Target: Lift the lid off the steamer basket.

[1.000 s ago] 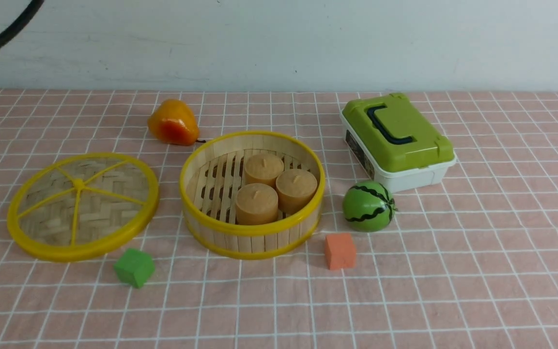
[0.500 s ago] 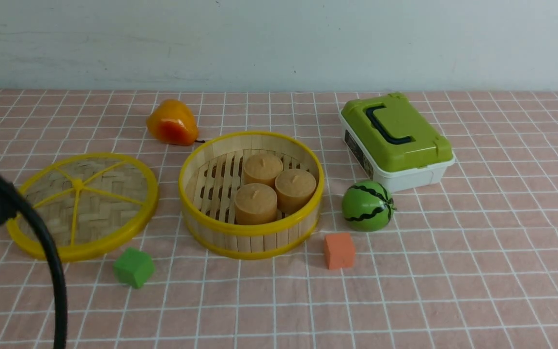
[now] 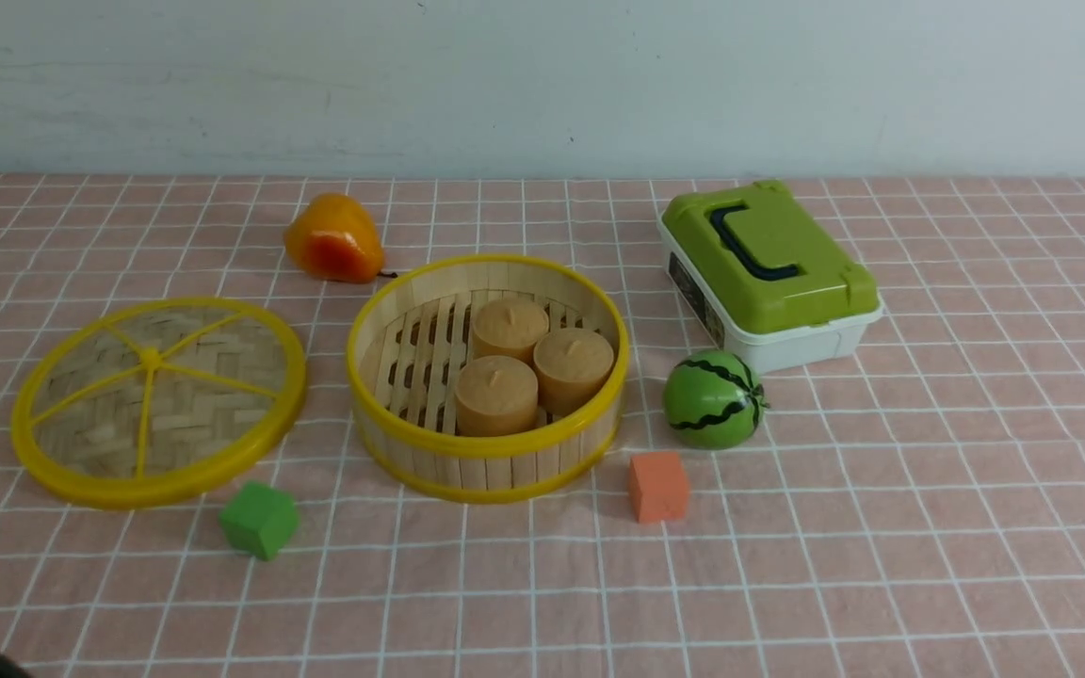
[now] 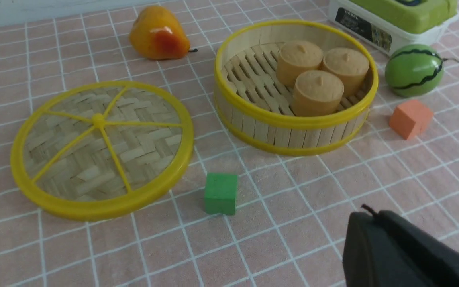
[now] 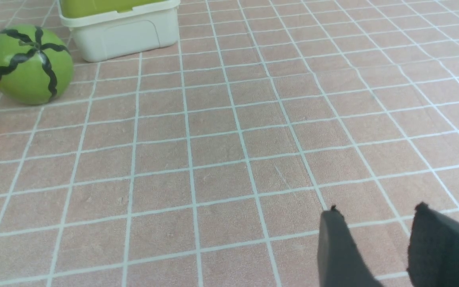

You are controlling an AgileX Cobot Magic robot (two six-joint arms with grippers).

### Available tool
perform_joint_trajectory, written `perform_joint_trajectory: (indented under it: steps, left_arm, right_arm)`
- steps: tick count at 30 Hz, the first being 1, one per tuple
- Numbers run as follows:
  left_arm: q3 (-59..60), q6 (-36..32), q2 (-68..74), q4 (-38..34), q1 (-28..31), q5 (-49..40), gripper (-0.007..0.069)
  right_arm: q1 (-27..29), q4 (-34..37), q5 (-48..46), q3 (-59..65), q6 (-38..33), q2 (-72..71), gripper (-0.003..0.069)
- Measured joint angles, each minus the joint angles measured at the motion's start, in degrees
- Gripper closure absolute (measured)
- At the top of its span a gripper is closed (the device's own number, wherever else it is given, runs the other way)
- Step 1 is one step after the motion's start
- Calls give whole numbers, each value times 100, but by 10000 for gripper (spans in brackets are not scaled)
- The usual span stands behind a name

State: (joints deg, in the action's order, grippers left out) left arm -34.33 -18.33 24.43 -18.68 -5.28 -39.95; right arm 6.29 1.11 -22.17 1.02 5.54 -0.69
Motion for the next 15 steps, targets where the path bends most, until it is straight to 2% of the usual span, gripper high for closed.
perform_joint_trajectory:
  steps: [2,5,6,7,11,15]
  left_arm:
    - [181,287,-140,263,-182,209,637]
    - [976,970,-666,1064,-333,1267,637]
    - [976,970,-666,1064,-333,1267,637]
    - [1484,1311,-944,1358,-316,1694,637]
    - [2701,2388,-1735,1831,34,2592,637]
    - [3483,2734,-2400,1934,284,2683,637]
  right_arm:
    - [0,0,0,0,0,0,418]
    - [0,0,0,0,0,0,418]
    - [0,0,0,0,0,0,418]
    - [0,0,0,0,0,0,418]
    - [0,0,0,0,0,0,418]
    - [0,0,0,0,0,0,418]
